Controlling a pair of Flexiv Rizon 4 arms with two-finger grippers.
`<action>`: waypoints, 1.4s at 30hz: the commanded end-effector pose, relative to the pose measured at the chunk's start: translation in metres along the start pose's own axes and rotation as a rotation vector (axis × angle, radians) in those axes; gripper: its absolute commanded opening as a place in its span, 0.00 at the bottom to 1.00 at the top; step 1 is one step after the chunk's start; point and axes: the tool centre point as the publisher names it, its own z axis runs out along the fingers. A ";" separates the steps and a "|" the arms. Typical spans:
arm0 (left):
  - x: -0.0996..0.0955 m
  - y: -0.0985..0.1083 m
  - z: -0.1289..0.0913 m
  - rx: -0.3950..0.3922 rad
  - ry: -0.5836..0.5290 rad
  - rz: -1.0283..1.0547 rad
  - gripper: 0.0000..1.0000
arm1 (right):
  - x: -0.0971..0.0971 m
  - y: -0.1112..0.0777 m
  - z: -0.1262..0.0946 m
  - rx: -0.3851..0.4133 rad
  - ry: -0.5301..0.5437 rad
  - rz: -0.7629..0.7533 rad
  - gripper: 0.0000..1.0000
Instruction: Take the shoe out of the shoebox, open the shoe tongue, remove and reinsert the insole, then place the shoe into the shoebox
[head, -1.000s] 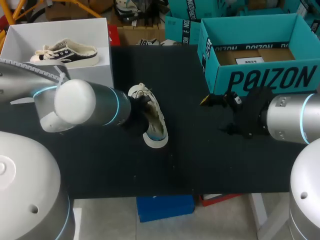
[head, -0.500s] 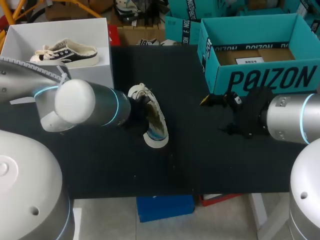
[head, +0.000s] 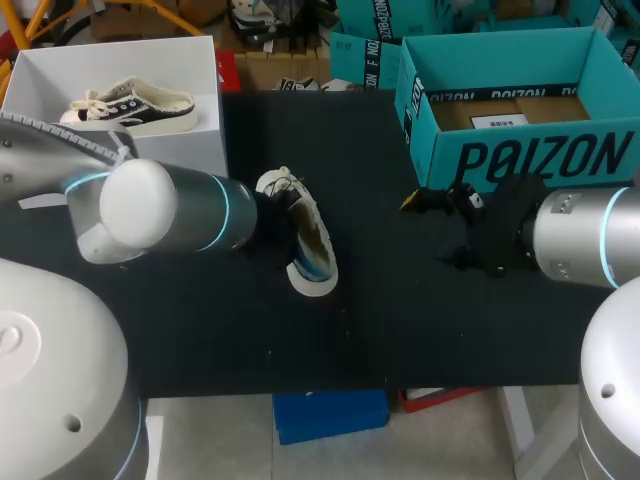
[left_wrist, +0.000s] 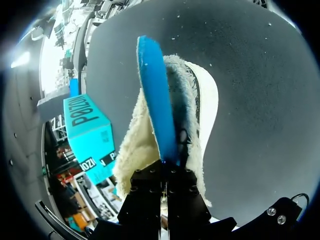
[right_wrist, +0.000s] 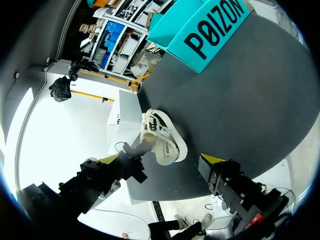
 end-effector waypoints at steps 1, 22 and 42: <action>-0.002 -0.003 -0.008 0.021 -0.018 -0.005 0.00 | -0.005 0.002 -0.004 0.031 0.010 0.008 1.00; -0.007 -0.020 -0.015 0.084 -0.031 -0.028 0.01 | -0.005 0.002 -0.004 0.031 0.010 0.008 1.00; 0.005 -0.014 -0.018 0.071 0.000 -0.055 0.78 | -0.005 0.002 -0.004 0.031 0.010 0.008 1.00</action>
